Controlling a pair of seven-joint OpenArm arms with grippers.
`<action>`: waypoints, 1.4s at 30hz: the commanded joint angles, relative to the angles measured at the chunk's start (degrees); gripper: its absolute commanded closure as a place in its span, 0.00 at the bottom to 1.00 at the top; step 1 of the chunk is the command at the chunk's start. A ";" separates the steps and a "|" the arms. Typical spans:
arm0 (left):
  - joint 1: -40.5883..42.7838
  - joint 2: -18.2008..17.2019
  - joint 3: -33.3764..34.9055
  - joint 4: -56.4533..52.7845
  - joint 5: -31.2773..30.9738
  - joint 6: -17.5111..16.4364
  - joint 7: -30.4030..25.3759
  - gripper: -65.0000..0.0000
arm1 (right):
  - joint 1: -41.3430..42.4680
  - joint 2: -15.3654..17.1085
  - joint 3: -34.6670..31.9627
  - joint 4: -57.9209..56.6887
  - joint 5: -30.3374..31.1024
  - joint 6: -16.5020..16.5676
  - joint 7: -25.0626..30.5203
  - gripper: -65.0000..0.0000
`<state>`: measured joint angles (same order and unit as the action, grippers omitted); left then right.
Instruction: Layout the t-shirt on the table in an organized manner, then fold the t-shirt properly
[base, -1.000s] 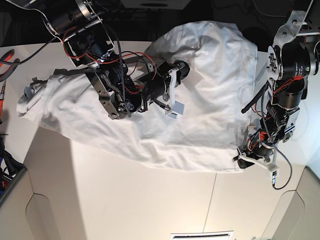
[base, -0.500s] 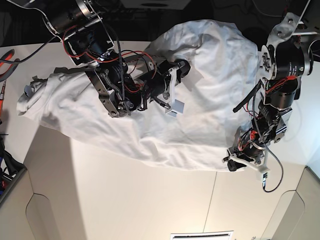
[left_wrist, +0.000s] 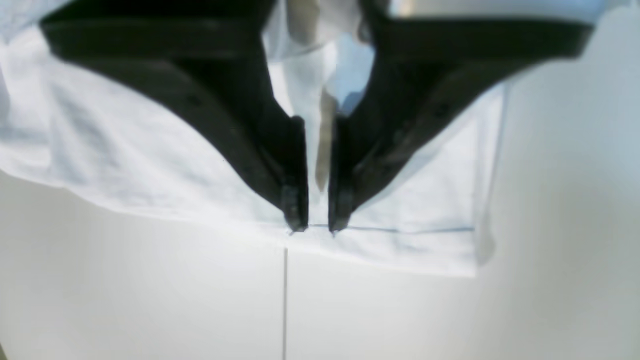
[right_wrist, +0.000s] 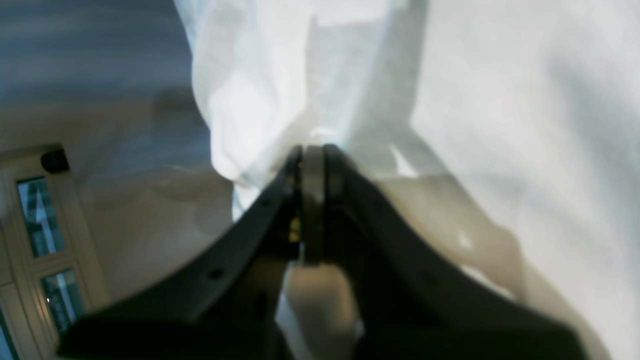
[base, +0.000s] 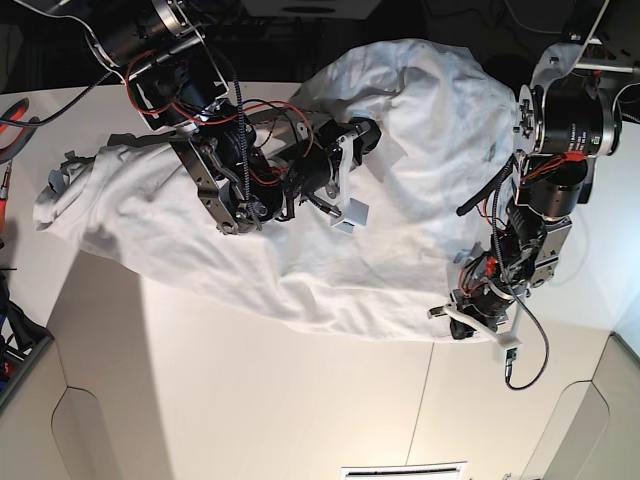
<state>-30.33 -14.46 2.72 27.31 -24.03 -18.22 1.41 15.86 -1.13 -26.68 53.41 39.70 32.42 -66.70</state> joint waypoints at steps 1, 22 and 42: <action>-1.75 -0.48 0.00 0.74 -0.57 -0.26 -1.46 1.00 | -0.15 0.17 -0.24 -0.11 -3.30 -0.61 -2.73 1.00; -2.01 -5.53 0.00 -0.68 8.39 5.18 -10.23 0.77 | -0.17 0.20 -0.24 -0.11 -3.30 -0.63 -2.75 1.00; -2.03 -3.06 0.00 -8.61 5.40 1.07 -18.51 0.77 | -0.24 0.20 -0.24 -0.11 -3.37 -0.61 -2.75 1.00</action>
<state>-30.61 -16.82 2.79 18.15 -18.15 -17.19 -15.53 15.86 -1.13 -26.68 53.41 39.88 32.42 -66.92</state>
